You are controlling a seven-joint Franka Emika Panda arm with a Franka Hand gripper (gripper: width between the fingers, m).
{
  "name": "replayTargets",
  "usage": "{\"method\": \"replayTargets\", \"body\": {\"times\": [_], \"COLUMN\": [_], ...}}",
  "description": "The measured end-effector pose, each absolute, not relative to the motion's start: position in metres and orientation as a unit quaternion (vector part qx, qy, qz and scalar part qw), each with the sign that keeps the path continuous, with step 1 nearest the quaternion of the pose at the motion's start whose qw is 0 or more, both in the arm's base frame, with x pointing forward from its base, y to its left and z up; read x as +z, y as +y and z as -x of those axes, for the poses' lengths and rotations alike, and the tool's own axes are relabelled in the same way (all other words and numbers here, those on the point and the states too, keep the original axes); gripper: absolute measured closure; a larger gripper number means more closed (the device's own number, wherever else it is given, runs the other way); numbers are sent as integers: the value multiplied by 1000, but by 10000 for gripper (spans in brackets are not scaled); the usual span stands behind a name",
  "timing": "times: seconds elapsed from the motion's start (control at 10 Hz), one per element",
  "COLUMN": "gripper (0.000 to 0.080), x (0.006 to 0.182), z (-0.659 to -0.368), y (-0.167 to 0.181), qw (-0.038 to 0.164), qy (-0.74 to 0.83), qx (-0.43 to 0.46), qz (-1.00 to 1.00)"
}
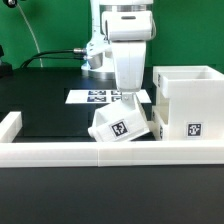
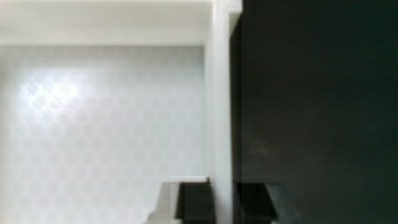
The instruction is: Assemble drawer
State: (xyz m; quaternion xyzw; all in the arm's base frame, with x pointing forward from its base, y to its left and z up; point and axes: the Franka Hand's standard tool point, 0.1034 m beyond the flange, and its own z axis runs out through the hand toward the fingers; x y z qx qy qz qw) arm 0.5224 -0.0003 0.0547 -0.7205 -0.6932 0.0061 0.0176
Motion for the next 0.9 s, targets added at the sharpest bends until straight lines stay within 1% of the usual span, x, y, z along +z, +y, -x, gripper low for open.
{"method": "replayTargets", "body": {"times": [0.3,0.4,0.5,0.6,0.7,0.8,0.9], "gripper": [752,542,542,359,230,230,168], "x": [54,54,54,54,54,54,53], "z": [-522,-522,-522,-522,-522,-522,-521], "y": [-1,-1,-1,-1,-1,-1,-3], "qw": [18,18,18,18,18,18,19], "qy": [-693,-693,-693,-693,-693,-692,-695], "qx": [6,6,6,6,6,7,7], "qz": [721,721,721,721,721,721,719]}}
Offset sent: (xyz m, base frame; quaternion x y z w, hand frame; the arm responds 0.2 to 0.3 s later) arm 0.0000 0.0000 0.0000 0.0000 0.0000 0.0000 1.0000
